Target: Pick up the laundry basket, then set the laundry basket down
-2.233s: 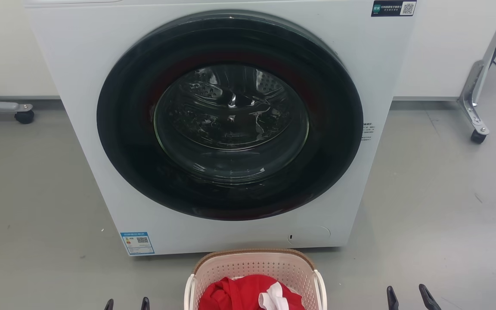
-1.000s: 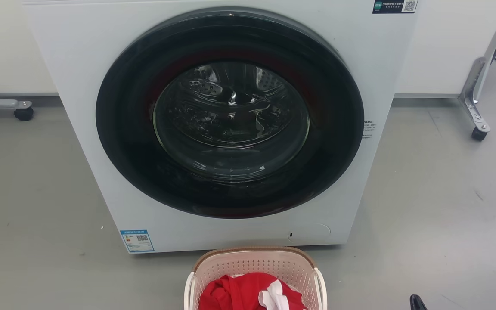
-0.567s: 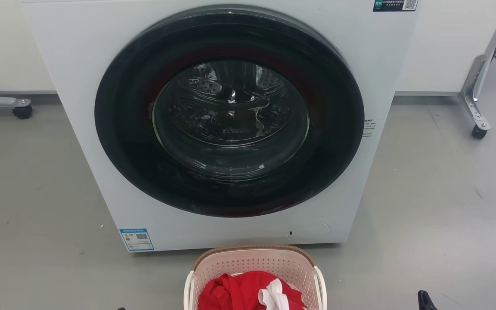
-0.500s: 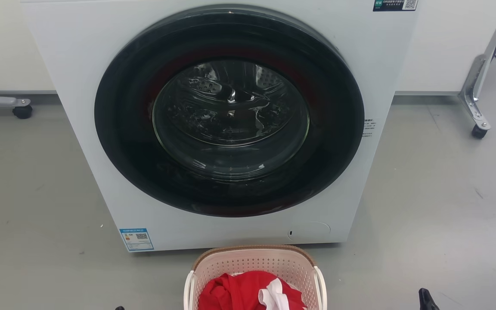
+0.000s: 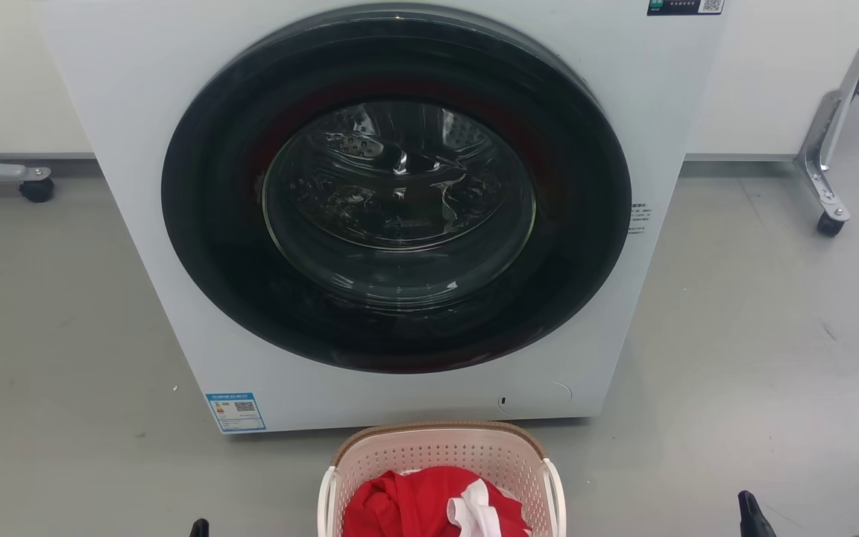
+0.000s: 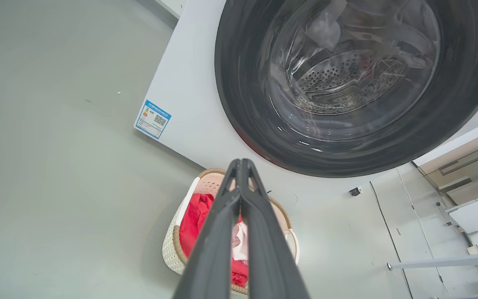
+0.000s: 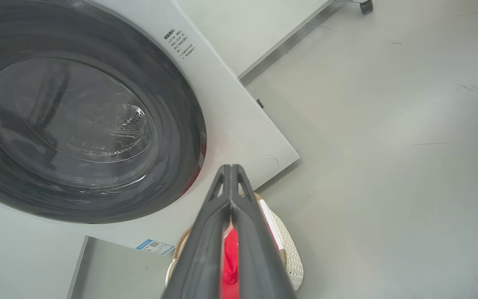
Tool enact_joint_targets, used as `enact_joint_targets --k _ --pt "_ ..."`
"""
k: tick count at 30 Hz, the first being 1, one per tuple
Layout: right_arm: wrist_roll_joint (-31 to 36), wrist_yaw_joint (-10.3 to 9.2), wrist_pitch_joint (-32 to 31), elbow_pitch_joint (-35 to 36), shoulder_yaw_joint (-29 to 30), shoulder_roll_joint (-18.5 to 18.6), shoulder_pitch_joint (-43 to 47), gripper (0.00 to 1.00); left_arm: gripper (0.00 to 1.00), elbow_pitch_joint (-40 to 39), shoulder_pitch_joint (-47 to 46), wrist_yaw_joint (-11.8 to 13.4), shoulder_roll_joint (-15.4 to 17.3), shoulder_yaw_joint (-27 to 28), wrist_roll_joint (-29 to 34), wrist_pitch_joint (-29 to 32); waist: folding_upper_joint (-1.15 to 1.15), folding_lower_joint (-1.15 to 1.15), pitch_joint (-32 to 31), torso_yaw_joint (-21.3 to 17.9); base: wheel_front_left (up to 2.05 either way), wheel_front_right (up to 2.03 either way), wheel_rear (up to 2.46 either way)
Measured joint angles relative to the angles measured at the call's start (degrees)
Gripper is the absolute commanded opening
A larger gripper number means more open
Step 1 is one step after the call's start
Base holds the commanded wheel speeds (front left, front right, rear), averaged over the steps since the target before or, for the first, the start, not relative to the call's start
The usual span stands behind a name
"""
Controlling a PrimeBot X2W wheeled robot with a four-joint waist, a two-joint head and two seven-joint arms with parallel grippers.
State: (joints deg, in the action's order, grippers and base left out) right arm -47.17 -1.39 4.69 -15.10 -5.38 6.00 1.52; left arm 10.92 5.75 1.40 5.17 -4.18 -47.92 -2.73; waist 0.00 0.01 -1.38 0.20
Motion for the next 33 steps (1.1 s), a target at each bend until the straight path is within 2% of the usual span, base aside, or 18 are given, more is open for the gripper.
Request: enact_joint_targets --k 33 --pt "-25.66 4.72 -6.54 -1.13 7.54 -2.05 -3.56 0.00 0.00 3.45 -5.75 -4.97 -1.57 5.45 -24.95 5.43 0.00 0.00 0.87 -0.12 0.00 0.00 0.00"
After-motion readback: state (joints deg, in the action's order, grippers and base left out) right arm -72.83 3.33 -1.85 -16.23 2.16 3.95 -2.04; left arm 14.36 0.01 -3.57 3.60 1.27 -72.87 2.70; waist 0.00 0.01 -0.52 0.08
